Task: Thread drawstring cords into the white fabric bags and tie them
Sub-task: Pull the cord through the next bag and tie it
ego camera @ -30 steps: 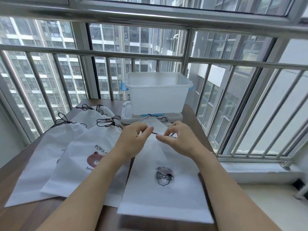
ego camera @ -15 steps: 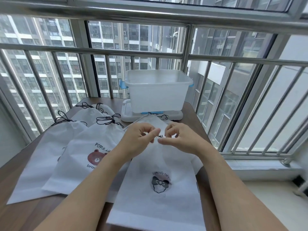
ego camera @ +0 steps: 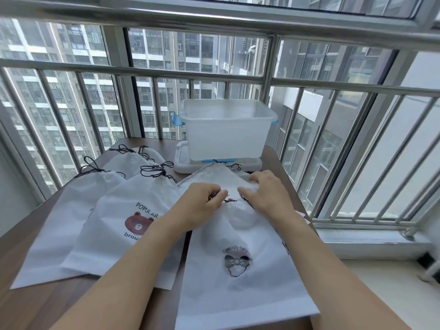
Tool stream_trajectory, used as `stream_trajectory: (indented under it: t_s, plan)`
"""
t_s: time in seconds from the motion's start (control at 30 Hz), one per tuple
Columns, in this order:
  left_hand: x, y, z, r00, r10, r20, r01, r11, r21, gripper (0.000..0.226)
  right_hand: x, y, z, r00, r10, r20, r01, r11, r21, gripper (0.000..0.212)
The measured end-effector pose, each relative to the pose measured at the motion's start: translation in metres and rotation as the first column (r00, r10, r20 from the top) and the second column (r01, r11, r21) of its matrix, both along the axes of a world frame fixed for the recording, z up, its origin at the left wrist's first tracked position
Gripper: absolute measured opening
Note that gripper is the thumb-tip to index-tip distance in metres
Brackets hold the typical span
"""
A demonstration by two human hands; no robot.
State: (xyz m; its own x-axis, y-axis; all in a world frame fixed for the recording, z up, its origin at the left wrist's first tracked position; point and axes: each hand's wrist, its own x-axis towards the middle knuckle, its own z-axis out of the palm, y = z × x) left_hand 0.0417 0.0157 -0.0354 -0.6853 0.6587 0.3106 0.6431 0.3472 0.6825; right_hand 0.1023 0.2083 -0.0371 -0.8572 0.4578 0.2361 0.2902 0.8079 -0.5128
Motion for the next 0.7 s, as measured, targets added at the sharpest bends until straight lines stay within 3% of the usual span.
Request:
stream_trajectory:
  t_s: [0.1, 0.3, 0.43, 0.5, 0.57, 0.63, 0.7]
  plan:
    - [-0.002, 0.000, -0.001, 0.999, 0.035, -0.011, -0.035, 0.999, 0.002, 0.041, 0.000, 0.007, -0.005, 0.989, -0.083, 0.124, 0.079, 0.996, 0.038, 0.059]
    - [0.000, 0.001, 0.001, 0.998, 0.066, 0.005, -0.066, 0.996, 0.065, 0.040, 0.000, 0.013, -0.004, 0.981, -0.148, 0.128, 0.152, 0.988, -0.023, 0.019]
    - [0.001, 0.002, 0.004, 0.993, 0.093, 0.068, -0.102, 0.984, 0.146, 0.041, 0.001, 0.025, -0.009, 0.955, -0.269, 0.128, 0.275, 0.961, -0.035, 0.013]
    - [0.001, 0.002, 0.005, 0.991, 0.099, 0.087, -0.113, 0.979, 0.171, 0.041, 0.002, 0.025, -0.007, 0.959, -0.270, 0.080, 0.271, 0.963, -0.001, 0.023]
    - [0.001, 0.002, 0.006, 0.990, 0.114, 0.085, -0.128, 0.975, 0.183, 0.041, 0.004, 0.017, 0.003, 0.974, -0.183, -0.133, 0.187, 0.982, 0.021, 0.036]
    - [0.000, 0.002, 0.006, 0.989, 0.126, 0.077, -0.139, 0.969, 0.205, 0.040, 0.008, 0.004, 0.020, 0.956, 0.044, -0.291, -0.101, 0.978, -0.185, 0.037]
    - [0.001, 0.002, 0.007, 0.987, 0.138, 0.077, -0.153, 0.961, 0.230, 0.040, 0.014, -0.008, 0.029, 0.923, 0.255, -0.289, -0.362, 0.830, -0.425, 0.044]
